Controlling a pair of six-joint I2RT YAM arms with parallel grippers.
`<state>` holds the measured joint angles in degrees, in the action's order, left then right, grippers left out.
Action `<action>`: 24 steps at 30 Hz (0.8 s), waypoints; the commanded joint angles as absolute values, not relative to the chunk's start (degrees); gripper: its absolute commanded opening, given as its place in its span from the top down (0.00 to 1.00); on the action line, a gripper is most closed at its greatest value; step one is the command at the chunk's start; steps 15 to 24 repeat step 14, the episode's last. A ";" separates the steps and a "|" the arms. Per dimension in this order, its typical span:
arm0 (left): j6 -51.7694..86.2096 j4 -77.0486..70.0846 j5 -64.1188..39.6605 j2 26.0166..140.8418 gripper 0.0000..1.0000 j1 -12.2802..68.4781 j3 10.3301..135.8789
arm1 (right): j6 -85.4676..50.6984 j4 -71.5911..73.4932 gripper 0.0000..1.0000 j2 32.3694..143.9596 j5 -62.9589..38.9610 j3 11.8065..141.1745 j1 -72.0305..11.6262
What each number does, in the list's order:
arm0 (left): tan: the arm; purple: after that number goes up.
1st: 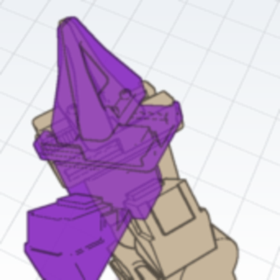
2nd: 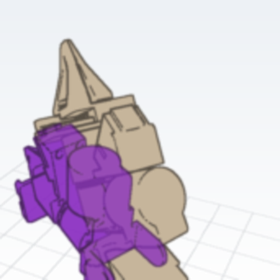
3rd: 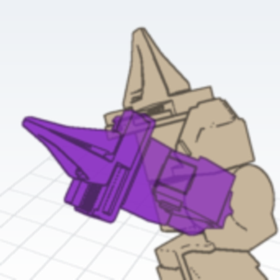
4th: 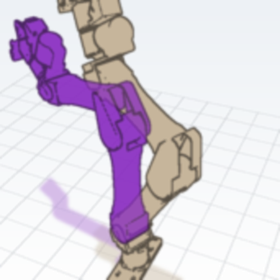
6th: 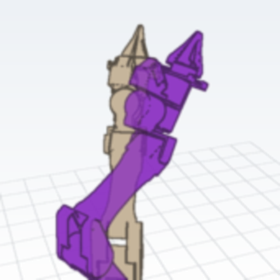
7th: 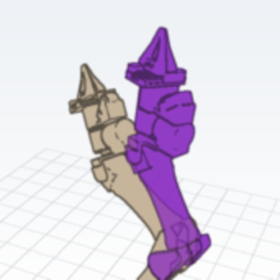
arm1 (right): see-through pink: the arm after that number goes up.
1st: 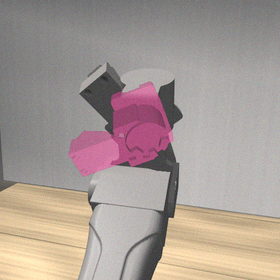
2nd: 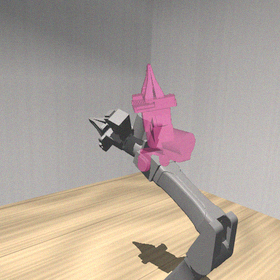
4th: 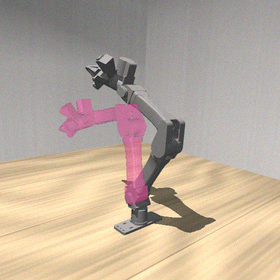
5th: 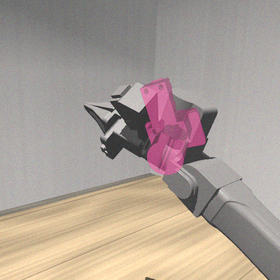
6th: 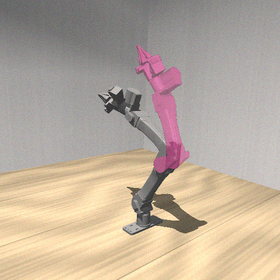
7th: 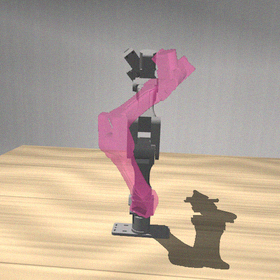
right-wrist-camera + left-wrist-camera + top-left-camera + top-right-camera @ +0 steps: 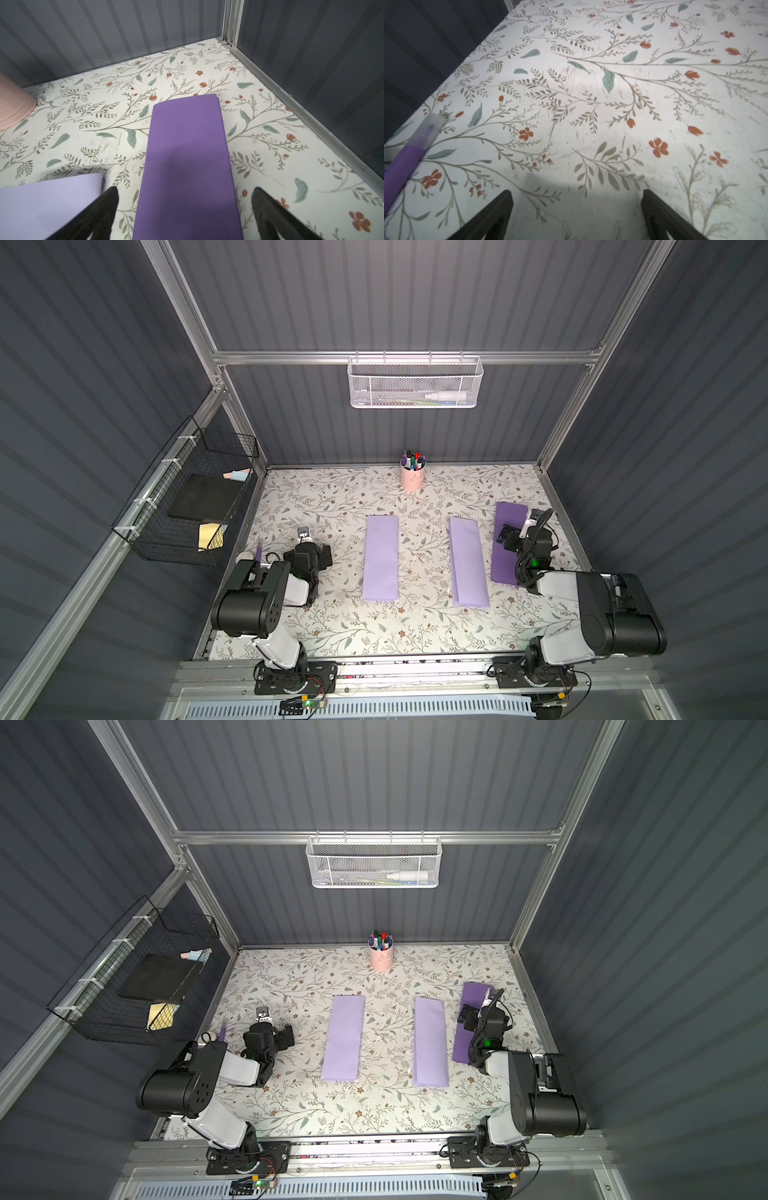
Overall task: Fold the rectangular paper in half along the long edge
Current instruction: Reset both arms
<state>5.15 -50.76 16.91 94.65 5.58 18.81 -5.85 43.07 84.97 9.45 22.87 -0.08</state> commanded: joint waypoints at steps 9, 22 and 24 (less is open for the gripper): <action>6.07 -52.13 18.62 94.30 0.01 5.36 20.04 | -5.82 40.67 0.01 84.57 9.60 24.48 0.09; 6.10 -51.92 18.08 94.22 0.01 5.36 20.15 | -5.76 40.49 0.01 84.72 9.65 24.68 0.00; 6.10 -51.92 18.08 94.22 0.01 5.36 20.15 | -5.76 40.49 0.01 84.72 9.65 24.68 0.00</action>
